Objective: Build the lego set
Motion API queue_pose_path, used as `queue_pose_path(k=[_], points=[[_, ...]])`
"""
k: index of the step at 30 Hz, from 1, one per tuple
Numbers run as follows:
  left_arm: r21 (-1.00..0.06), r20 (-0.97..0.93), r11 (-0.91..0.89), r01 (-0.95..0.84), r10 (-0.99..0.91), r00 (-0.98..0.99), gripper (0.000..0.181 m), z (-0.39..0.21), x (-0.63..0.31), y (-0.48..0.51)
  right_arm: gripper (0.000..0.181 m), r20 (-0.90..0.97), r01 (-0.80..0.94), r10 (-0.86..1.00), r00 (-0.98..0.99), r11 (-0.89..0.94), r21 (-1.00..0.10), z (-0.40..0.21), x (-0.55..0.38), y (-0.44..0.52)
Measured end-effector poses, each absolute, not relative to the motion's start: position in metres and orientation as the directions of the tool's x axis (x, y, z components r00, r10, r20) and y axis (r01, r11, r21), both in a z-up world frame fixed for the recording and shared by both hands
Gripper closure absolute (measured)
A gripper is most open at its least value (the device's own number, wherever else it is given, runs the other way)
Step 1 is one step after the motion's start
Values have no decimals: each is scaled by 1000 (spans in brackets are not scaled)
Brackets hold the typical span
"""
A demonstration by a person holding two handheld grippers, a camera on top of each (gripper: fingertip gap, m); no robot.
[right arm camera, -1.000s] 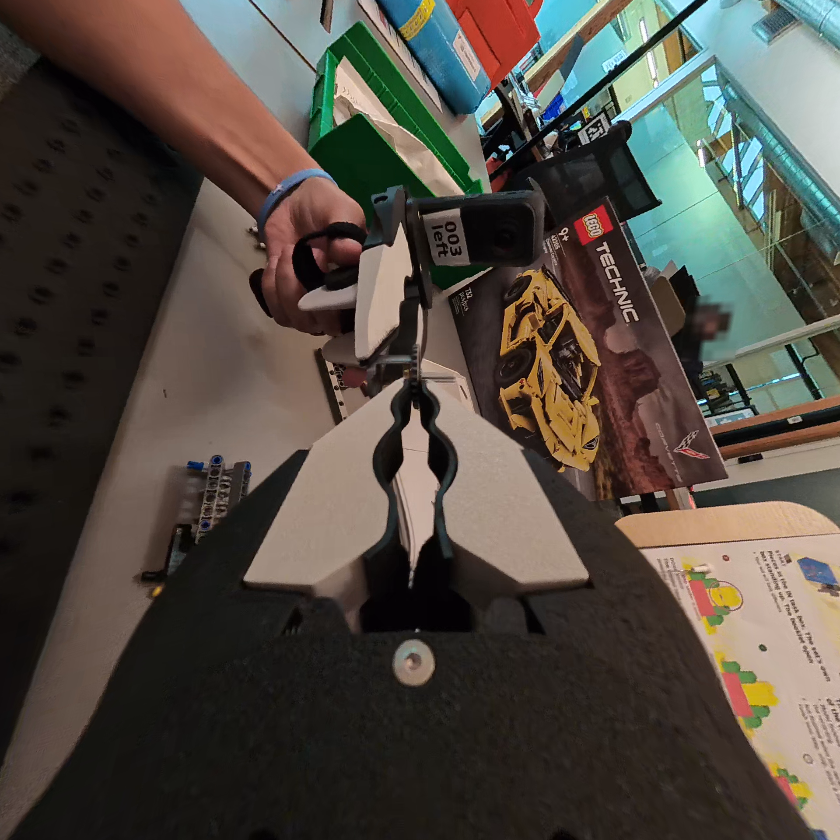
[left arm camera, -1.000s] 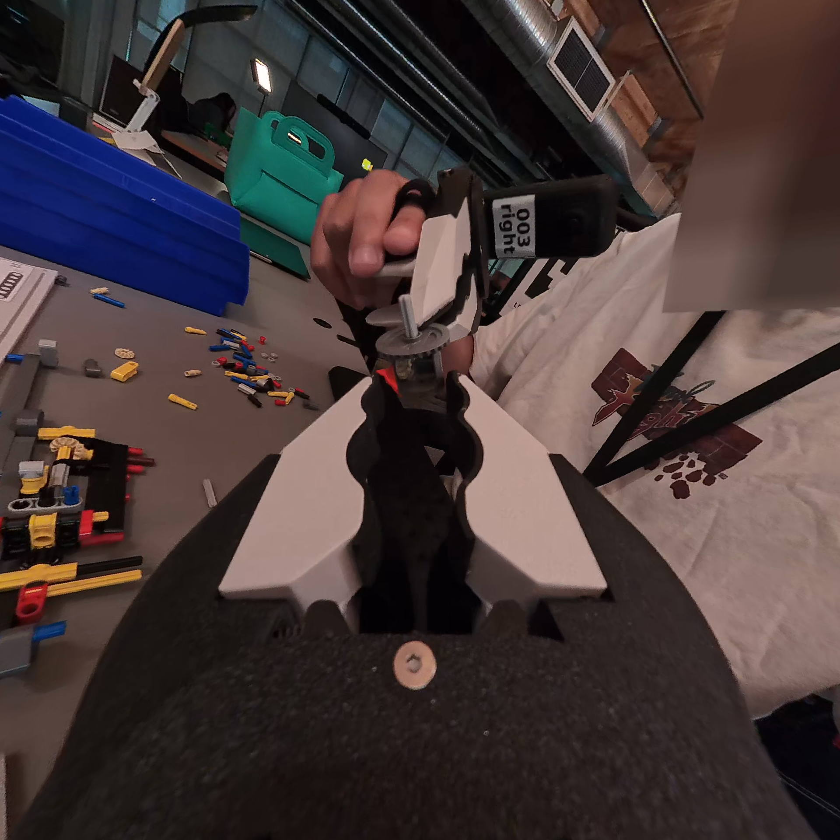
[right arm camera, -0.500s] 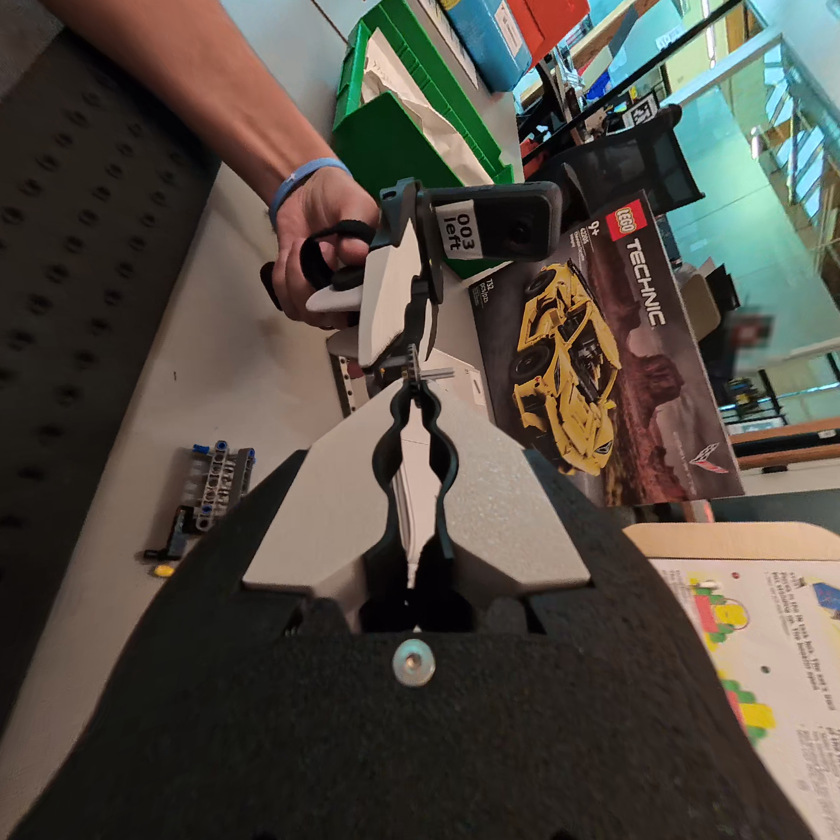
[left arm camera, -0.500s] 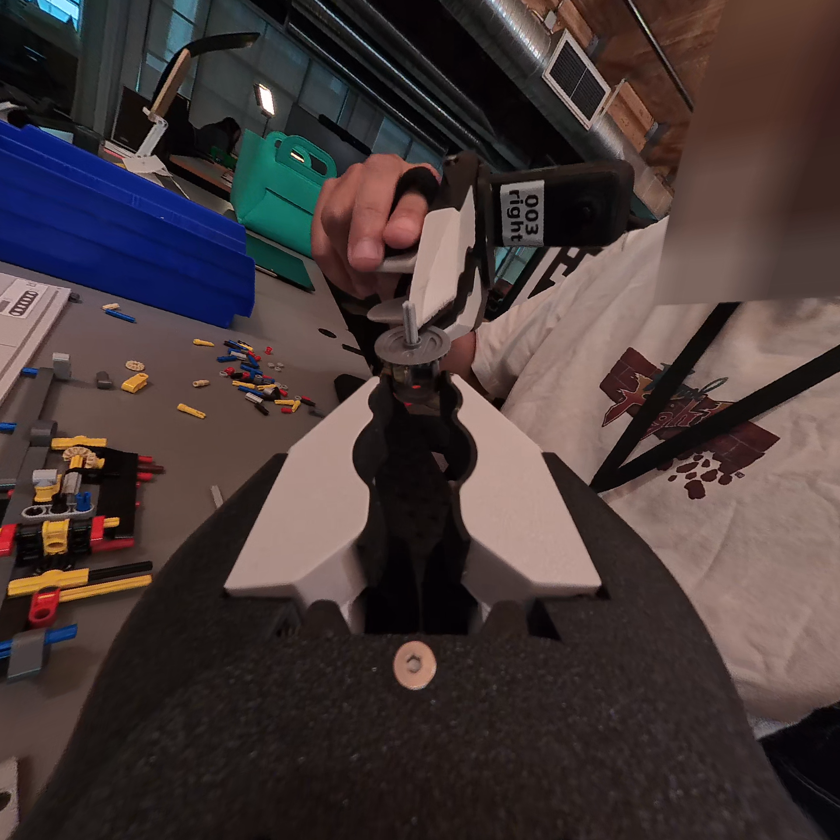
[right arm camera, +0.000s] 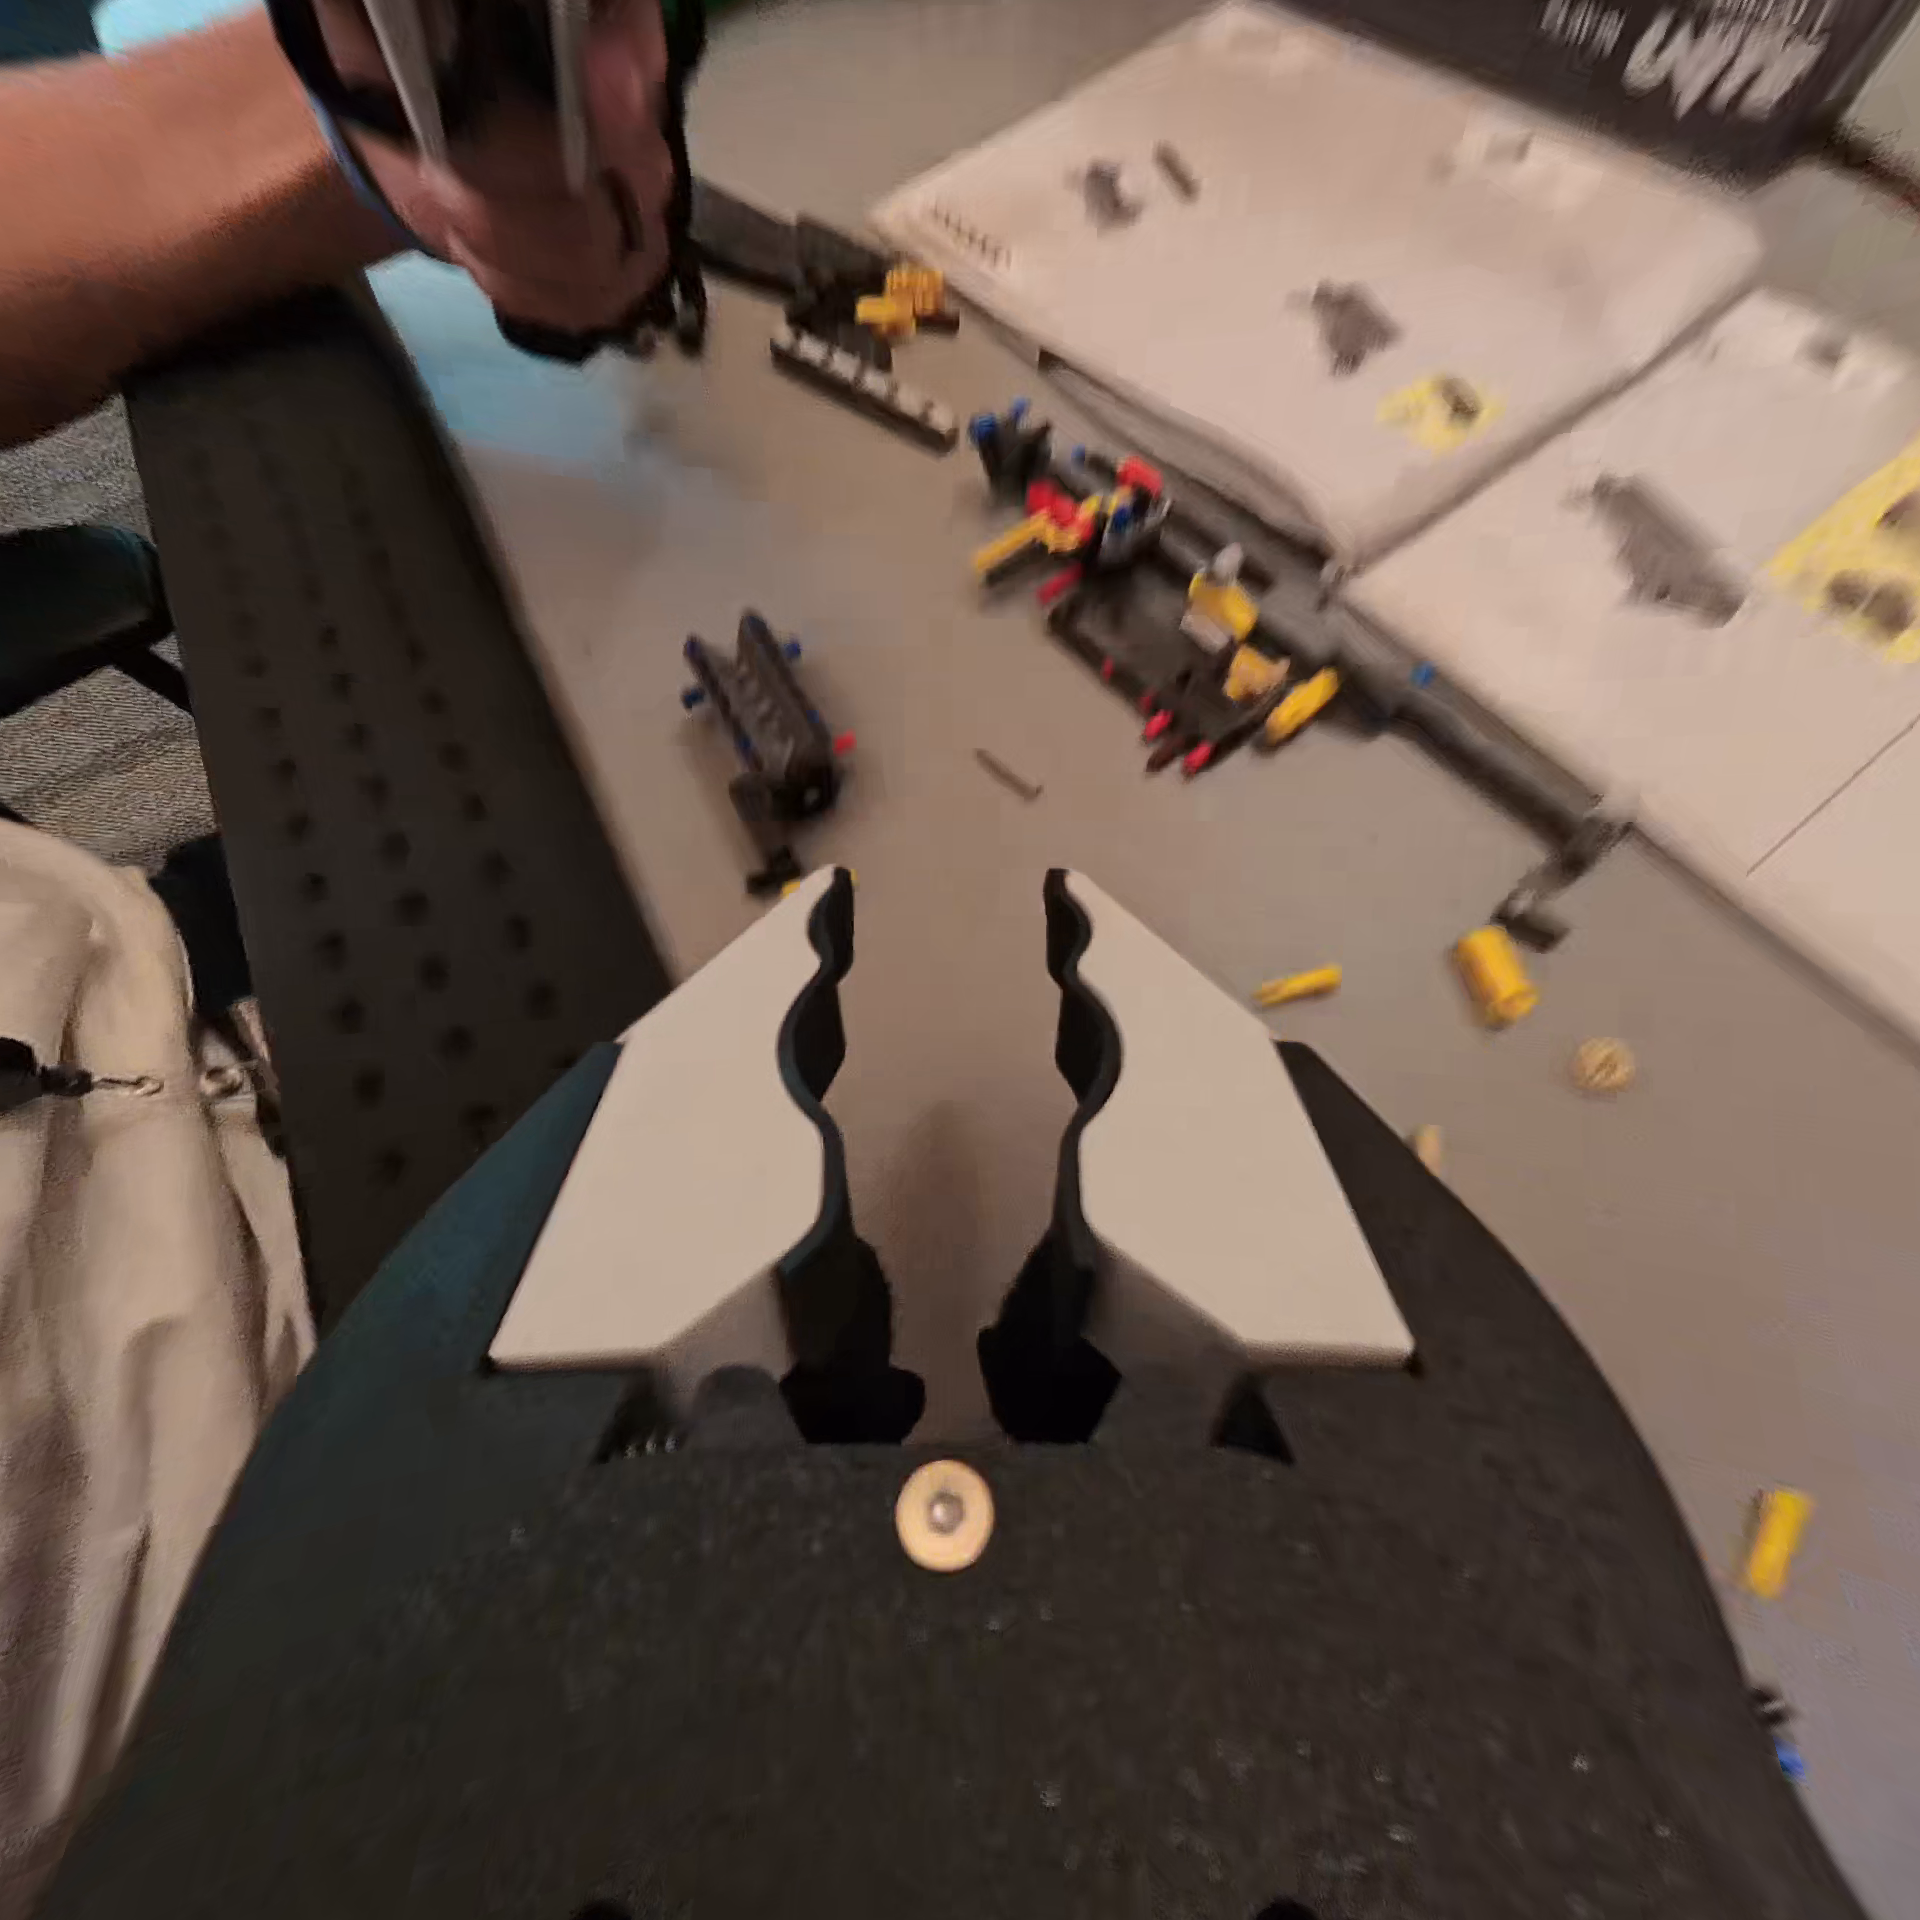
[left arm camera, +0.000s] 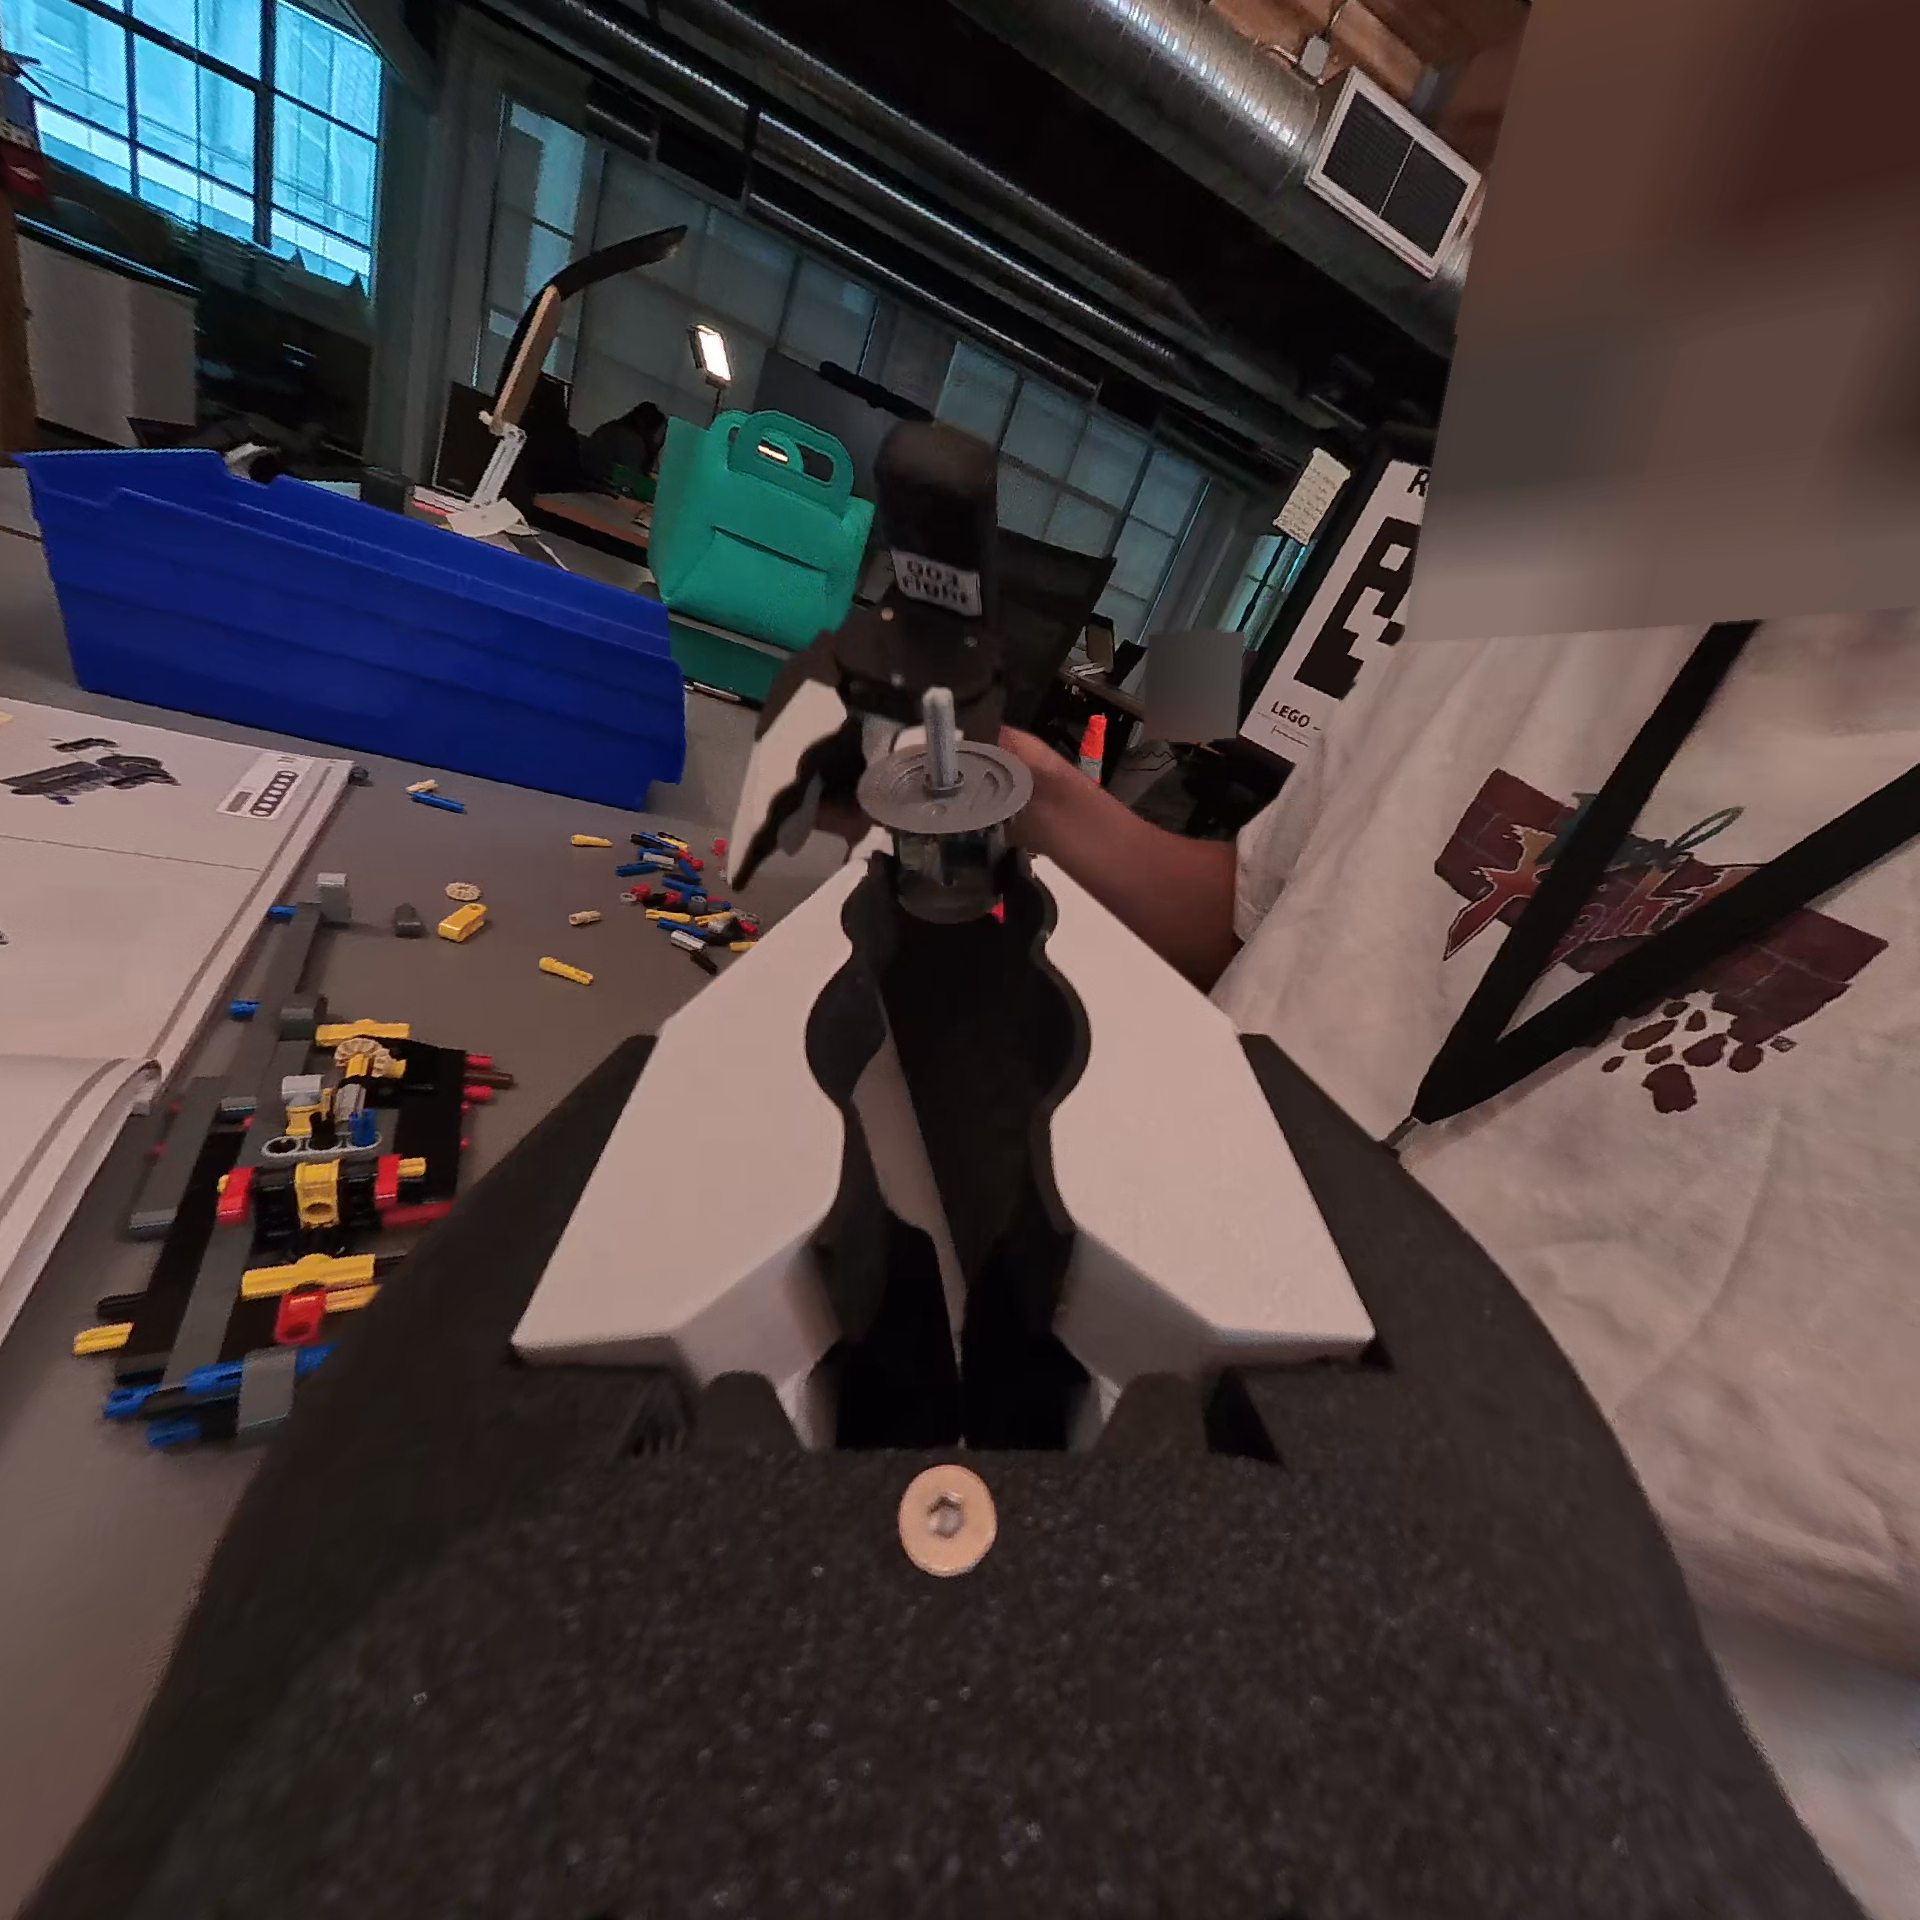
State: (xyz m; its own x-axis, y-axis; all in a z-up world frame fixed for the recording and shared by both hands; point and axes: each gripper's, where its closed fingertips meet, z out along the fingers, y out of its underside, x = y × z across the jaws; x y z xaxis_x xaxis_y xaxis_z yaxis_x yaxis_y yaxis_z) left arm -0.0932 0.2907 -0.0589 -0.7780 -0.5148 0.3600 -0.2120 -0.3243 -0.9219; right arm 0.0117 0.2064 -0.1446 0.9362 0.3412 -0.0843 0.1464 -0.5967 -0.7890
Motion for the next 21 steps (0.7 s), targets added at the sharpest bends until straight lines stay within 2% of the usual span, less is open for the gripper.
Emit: queue_pose_path(k=[5,16,21], points=[[-889,414,-388,-241,-461,-785,163,-55,-92,293,148,-47,144,264,963,-659,-739,-179,8,184],[-866,454,-420,-272,-431,-780,163,-56,-89,293,154,24,-58,-114,993,-666,-744,-183,132,198],[-848,471,-458,-267,-420,-776,162,-52,-88,300,154,50,-61,-139,989,-694,-718,-199,164,221]])
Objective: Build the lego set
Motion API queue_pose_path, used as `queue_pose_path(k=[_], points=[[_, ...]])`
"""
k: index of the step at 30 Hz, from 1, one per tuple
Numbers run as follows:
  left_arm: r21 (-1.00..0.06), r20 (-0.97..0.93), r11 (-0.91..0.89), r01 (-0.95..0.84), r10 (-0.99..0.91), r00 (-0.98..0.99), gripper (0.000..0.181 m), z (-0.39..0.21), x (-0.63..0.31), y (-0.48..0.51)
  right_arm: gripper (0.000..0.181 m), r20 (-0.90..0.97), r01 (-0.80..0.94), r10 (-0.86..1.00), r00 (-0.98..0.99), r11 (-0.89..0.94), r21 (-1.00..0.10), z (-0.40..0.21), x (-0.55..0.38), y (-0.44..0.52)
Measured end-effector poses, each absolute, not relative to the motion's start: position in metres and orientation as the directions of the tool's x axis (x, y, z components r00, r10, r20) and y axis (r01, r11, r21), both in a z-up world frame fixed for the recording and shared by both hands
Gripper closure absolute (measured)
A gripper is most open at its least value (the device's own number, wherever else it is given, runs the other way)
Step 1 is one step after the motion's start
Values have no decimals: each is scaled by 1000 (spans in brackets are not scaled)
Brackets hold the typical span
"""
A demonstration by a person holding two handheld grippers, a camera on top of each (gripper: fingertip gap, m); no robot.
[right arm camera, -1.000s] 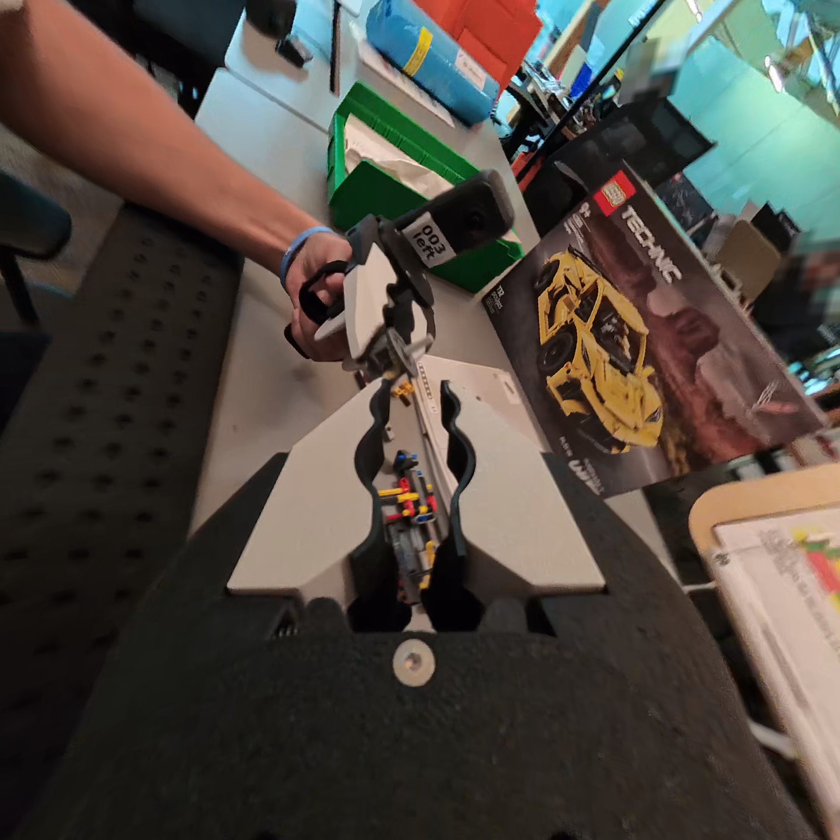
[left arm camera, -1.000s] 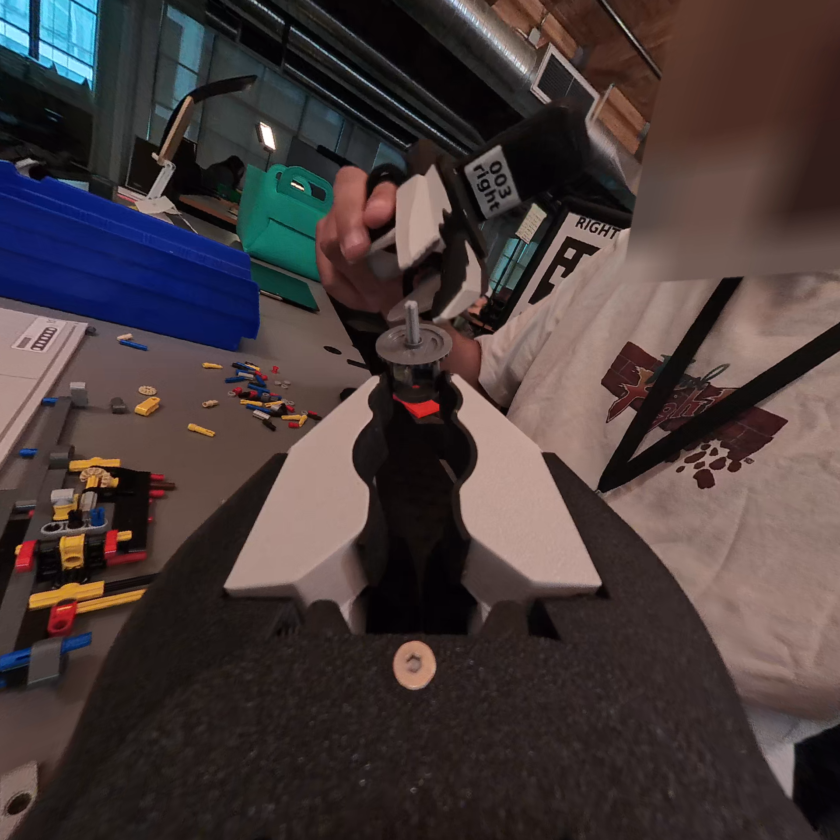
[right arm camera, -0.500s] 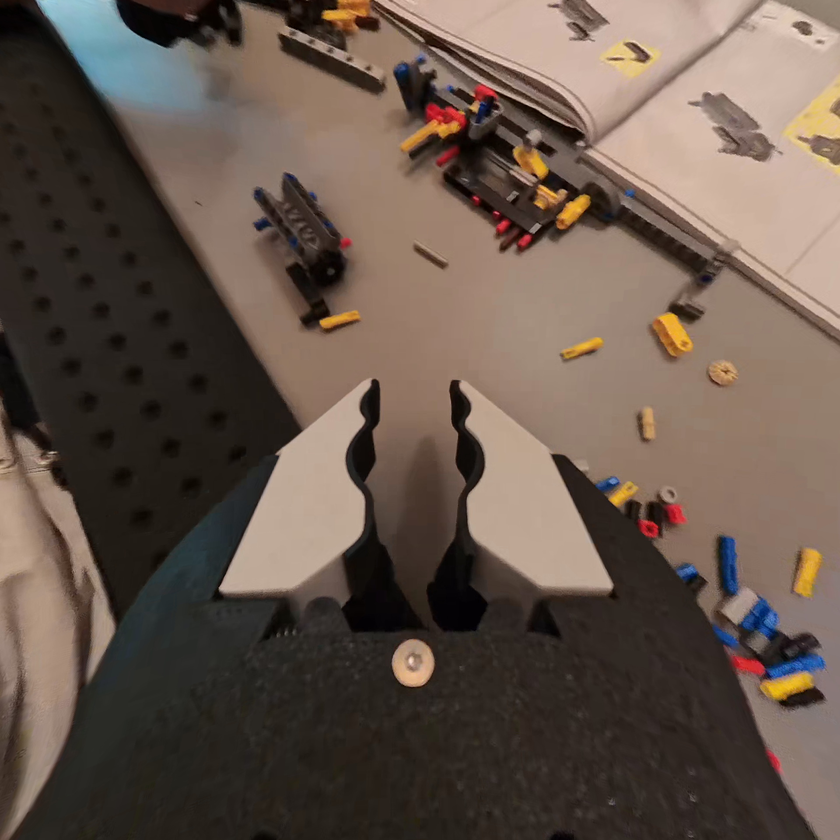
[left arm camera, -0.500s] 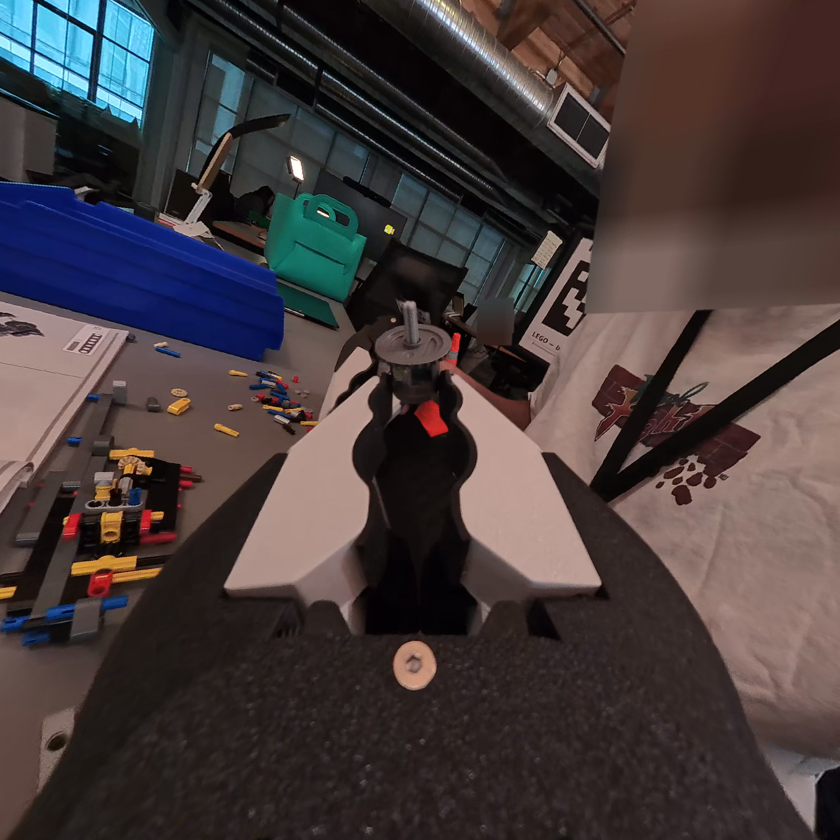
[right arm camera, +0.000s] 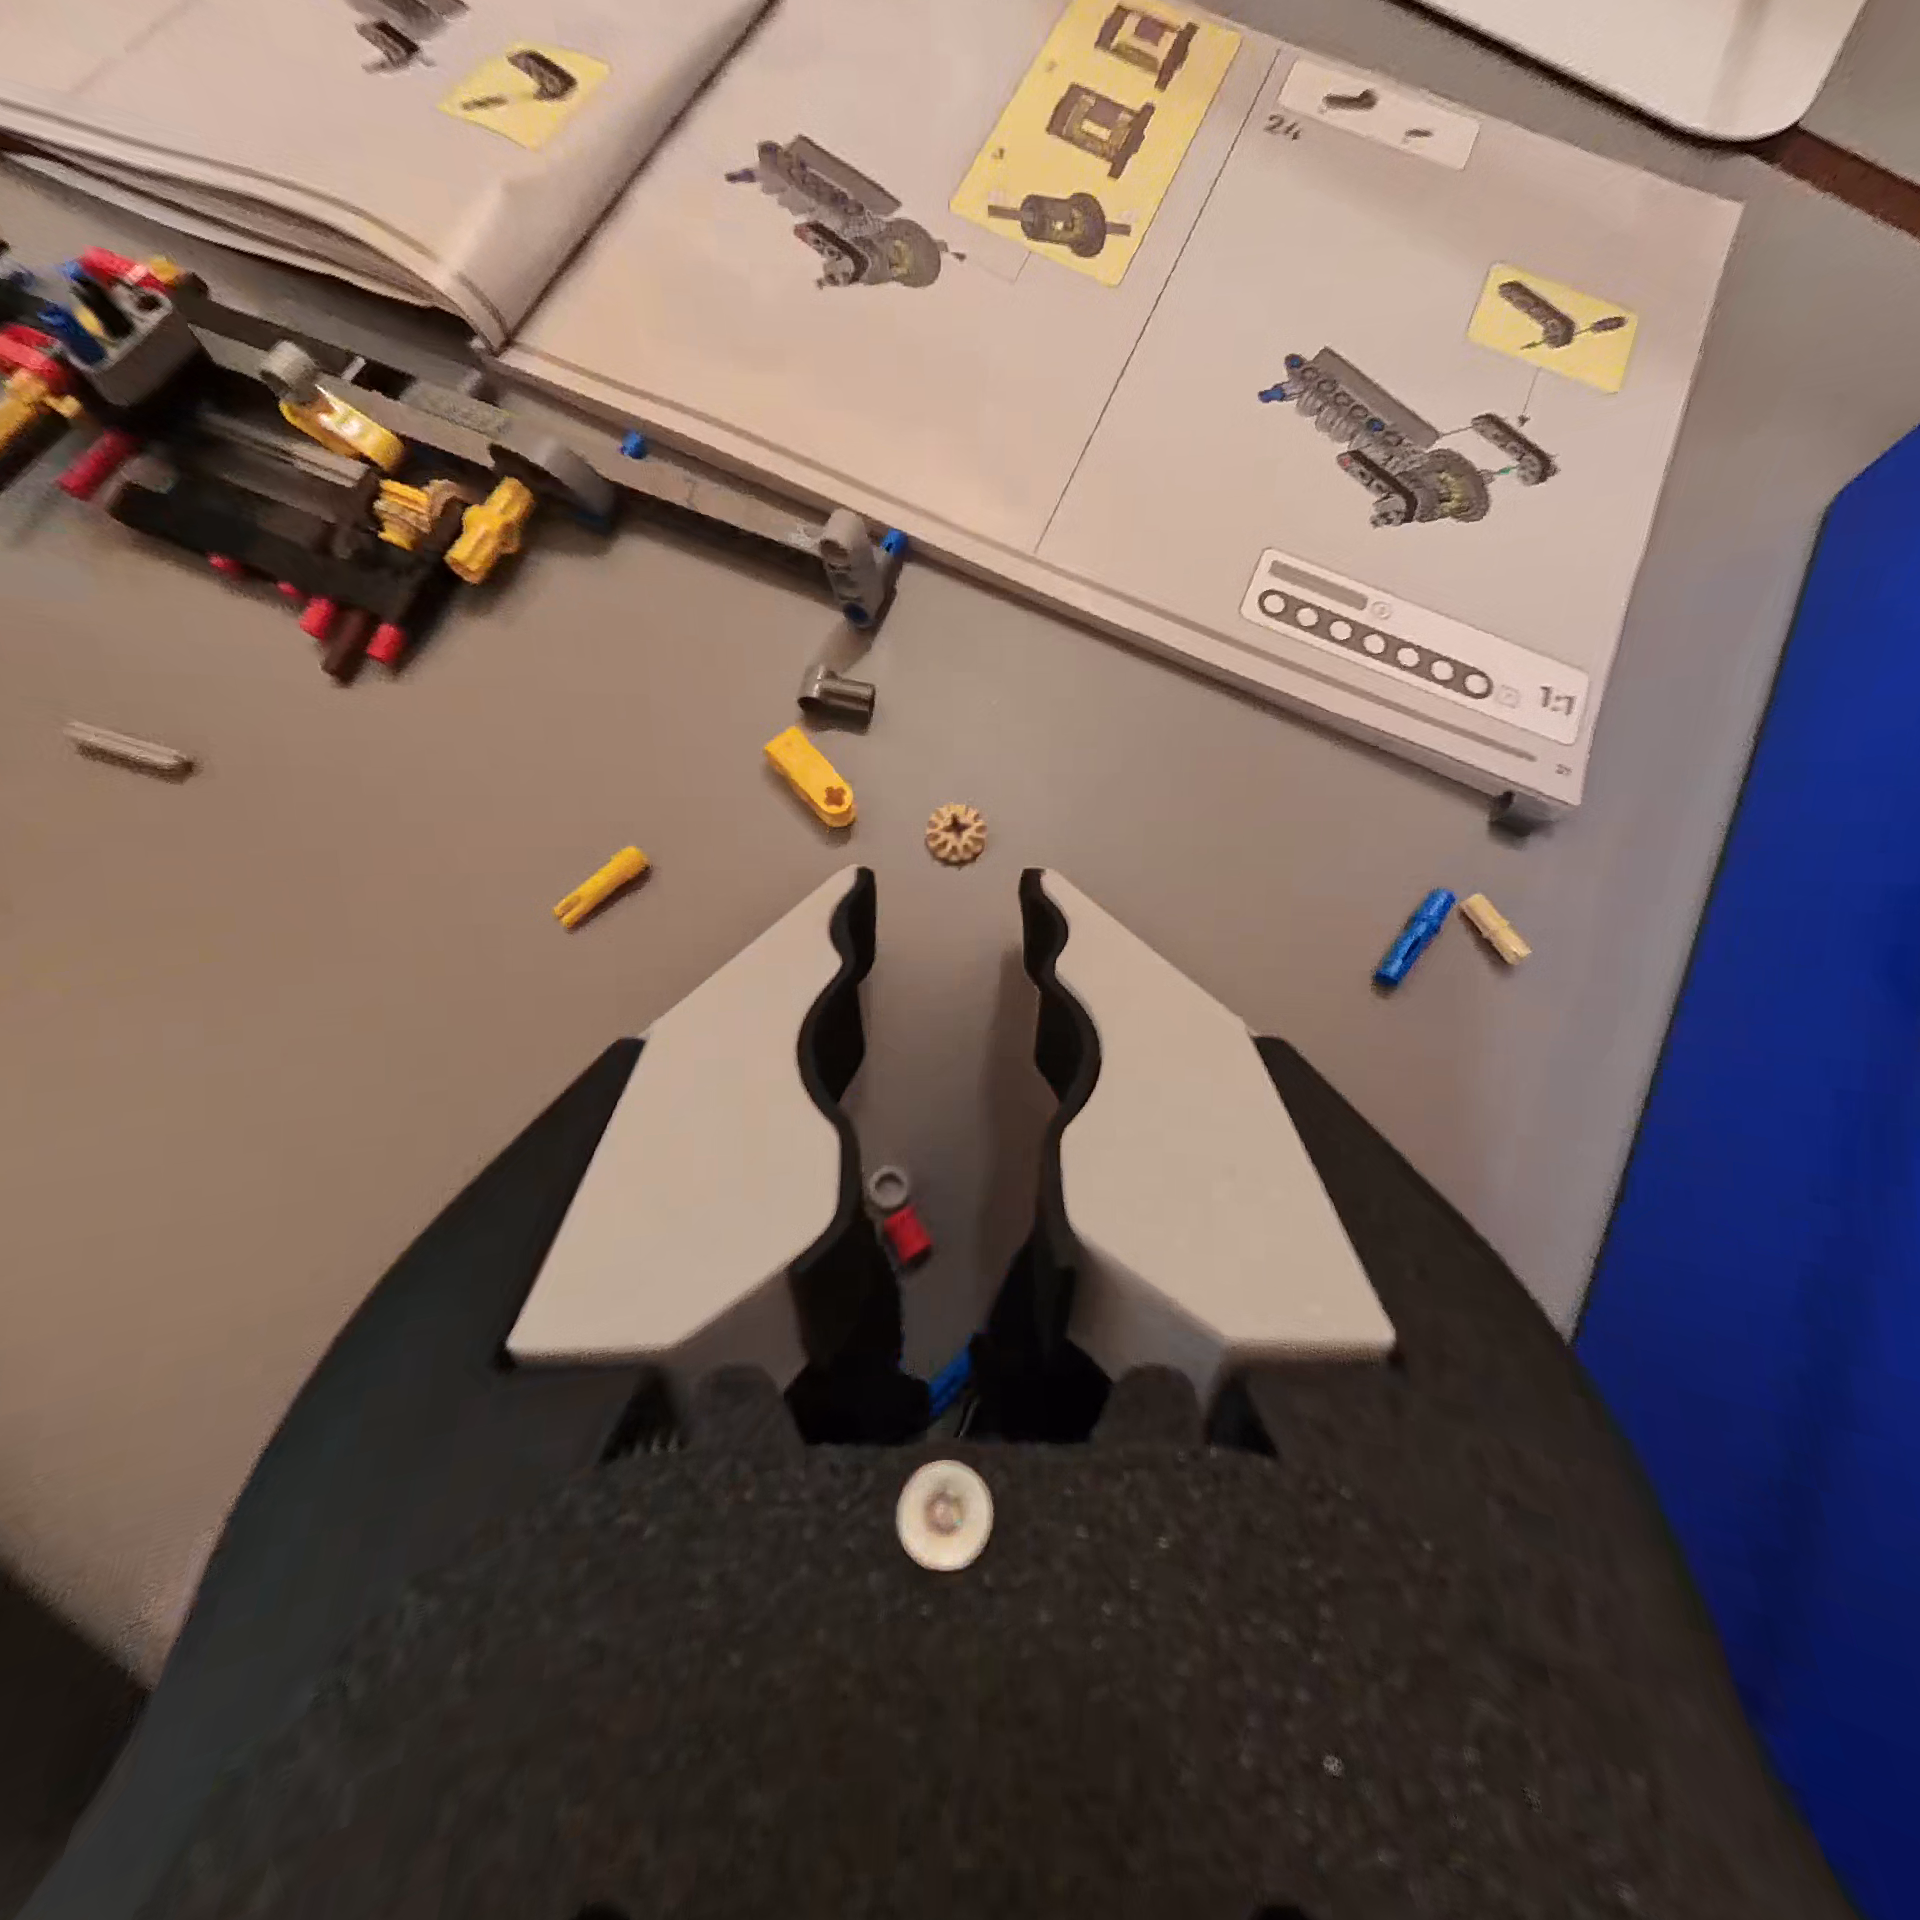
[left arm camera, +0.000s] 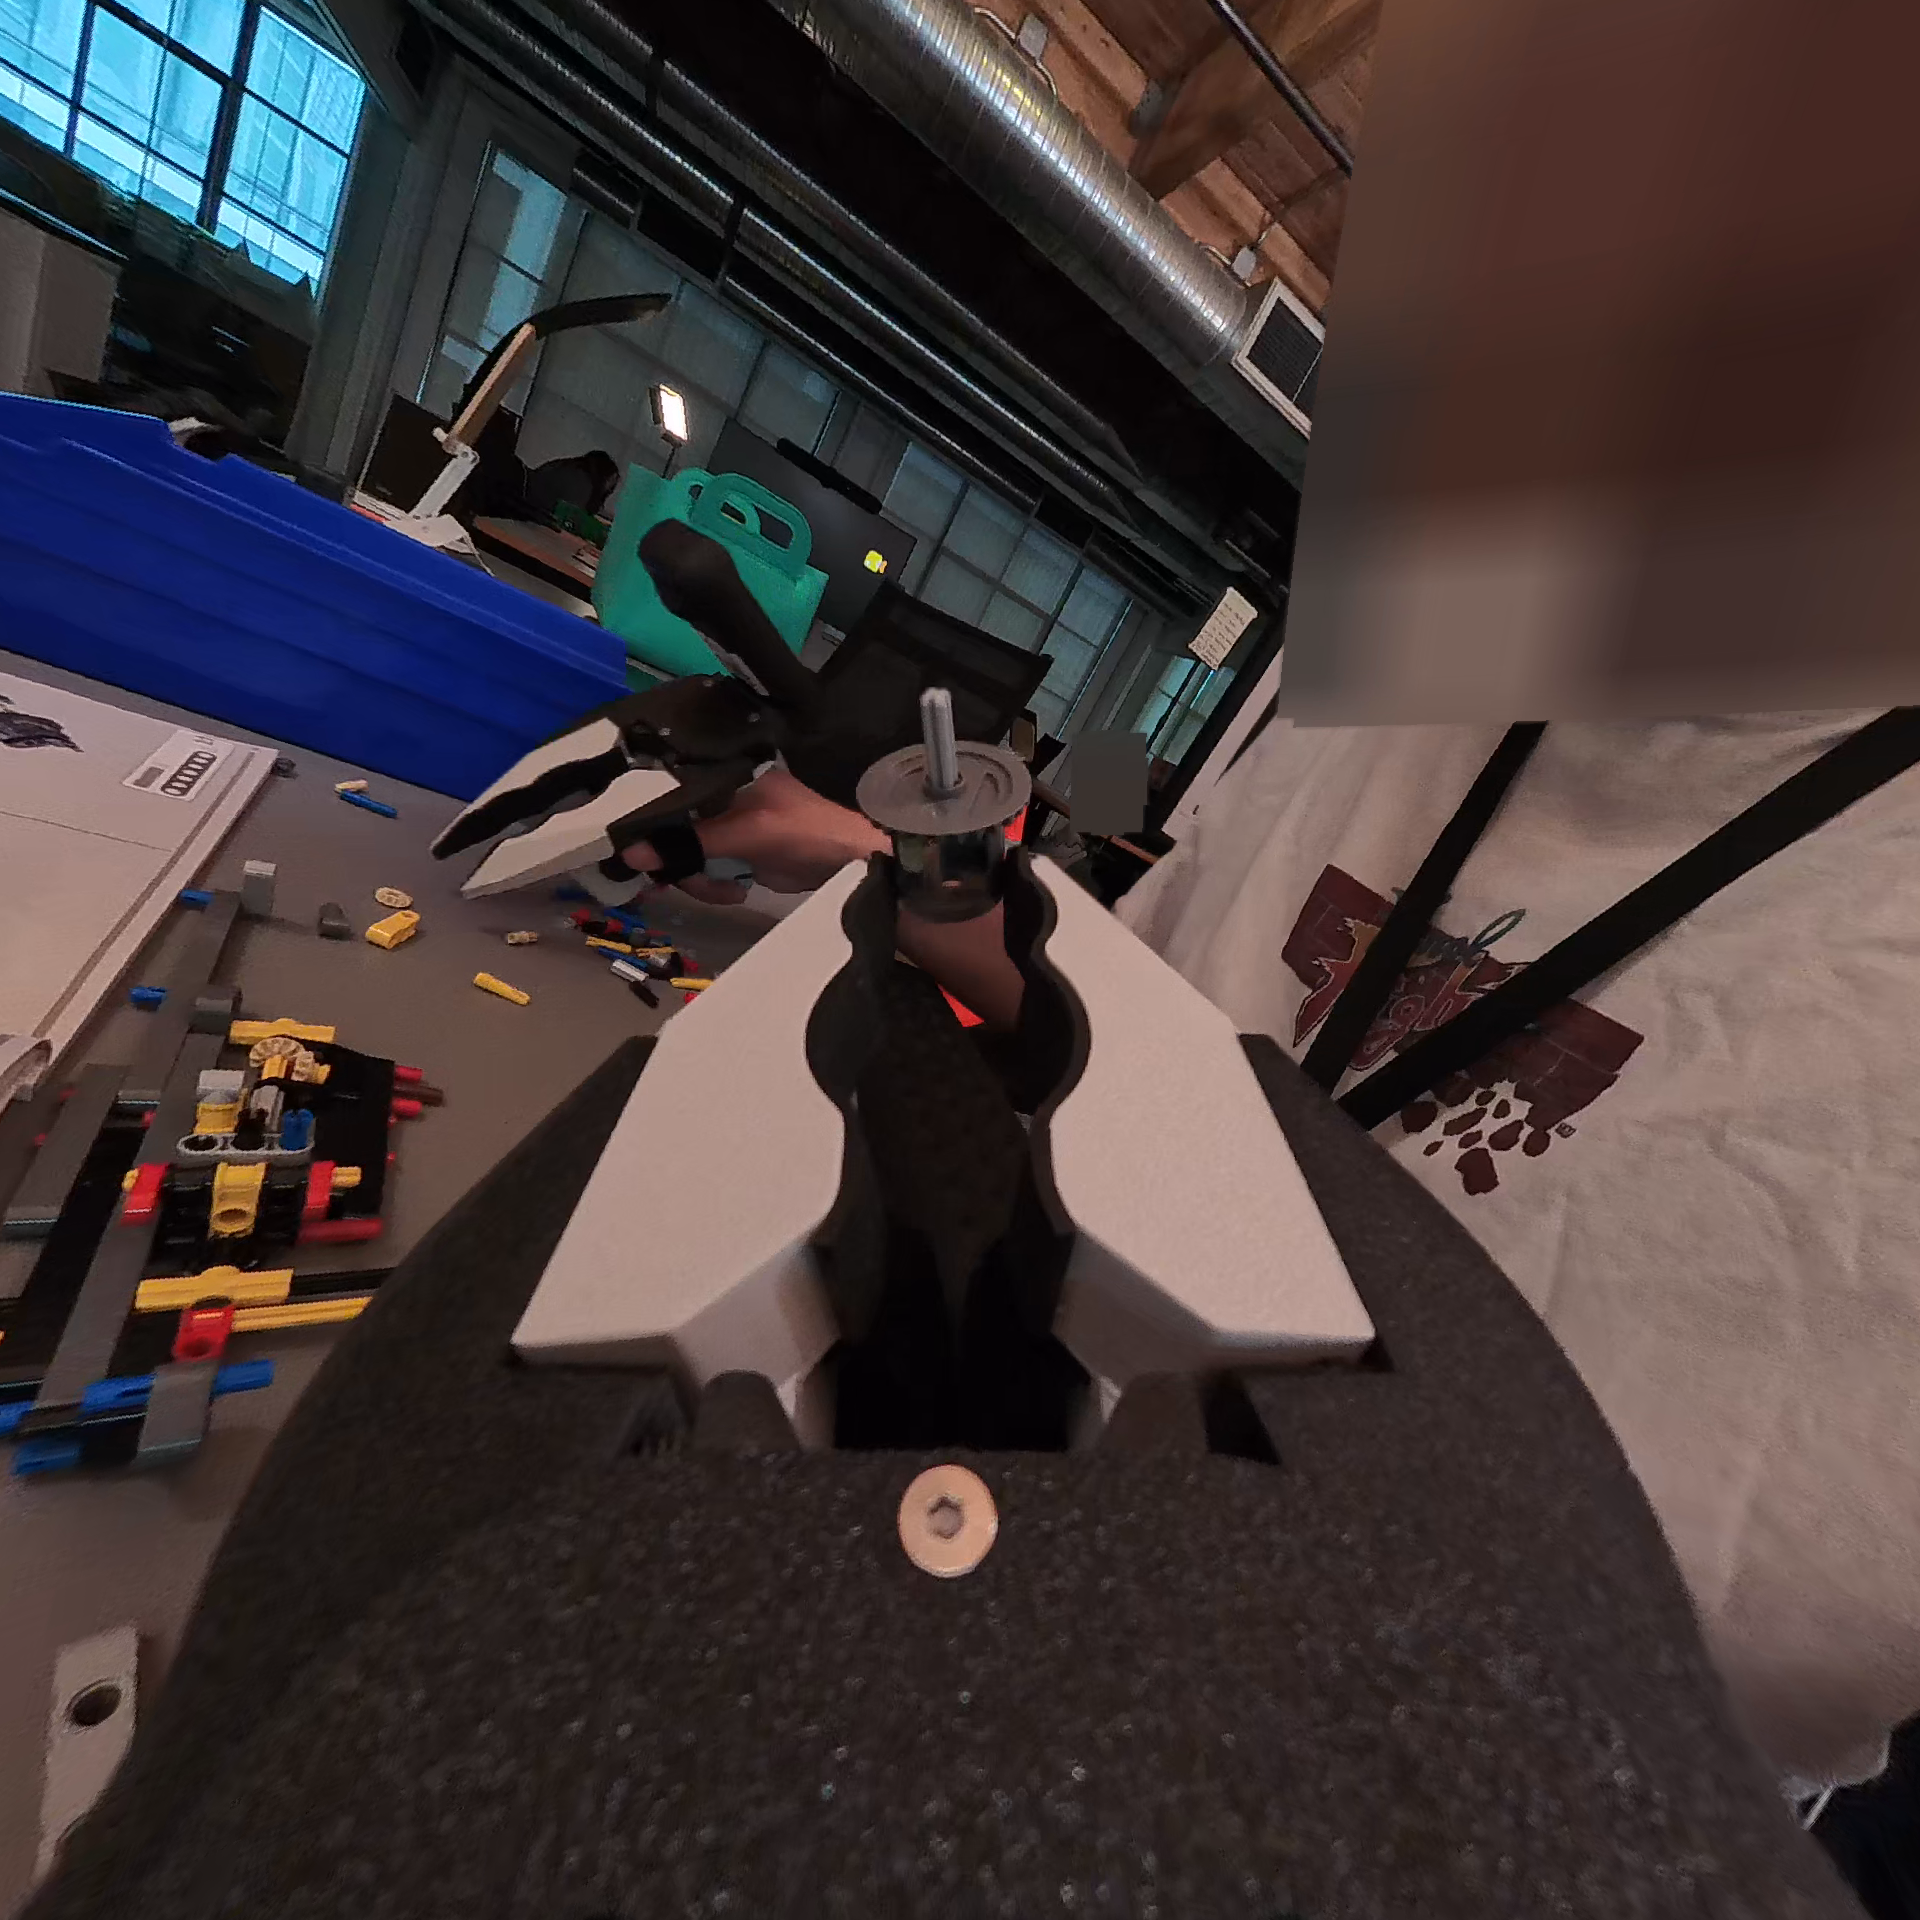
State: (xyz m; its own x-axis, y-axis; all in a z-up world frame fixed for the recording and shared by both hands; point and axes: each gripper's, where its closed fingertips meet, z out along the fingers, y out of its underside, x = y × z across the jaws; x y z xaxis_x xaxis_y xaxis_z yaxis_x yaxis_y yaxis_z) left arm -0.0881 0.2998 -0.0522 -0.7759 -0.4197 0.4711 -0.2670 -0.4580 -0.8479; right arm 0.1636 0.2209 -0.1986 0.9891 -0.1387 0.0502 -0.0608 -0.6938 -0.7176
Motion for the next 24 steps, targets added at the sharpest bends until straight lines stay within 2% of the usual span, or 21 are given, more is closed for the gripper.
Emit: queue_pose_path(k=[12,18,21,24], points=[[-844,480,-462,-271,-426,-767,162,-55,-83,302,169,12,-28,-51,999,-716,-697,-213,164,237],[-852,473,-460,-249,-474,-742,162,-59,-75,309,170,-6,-29,-34,999,-717,-696,-208,161,237],[-864,456,-445,-235,-494,-740,162,-60,-73,308,170,-50,9,72,996,-651,-759,-165,130,249],[-883,431,-409,-230,-514,-742,163,-64,-73,303,170,-104,74,324,940,-493,-867,-90,45,273]])
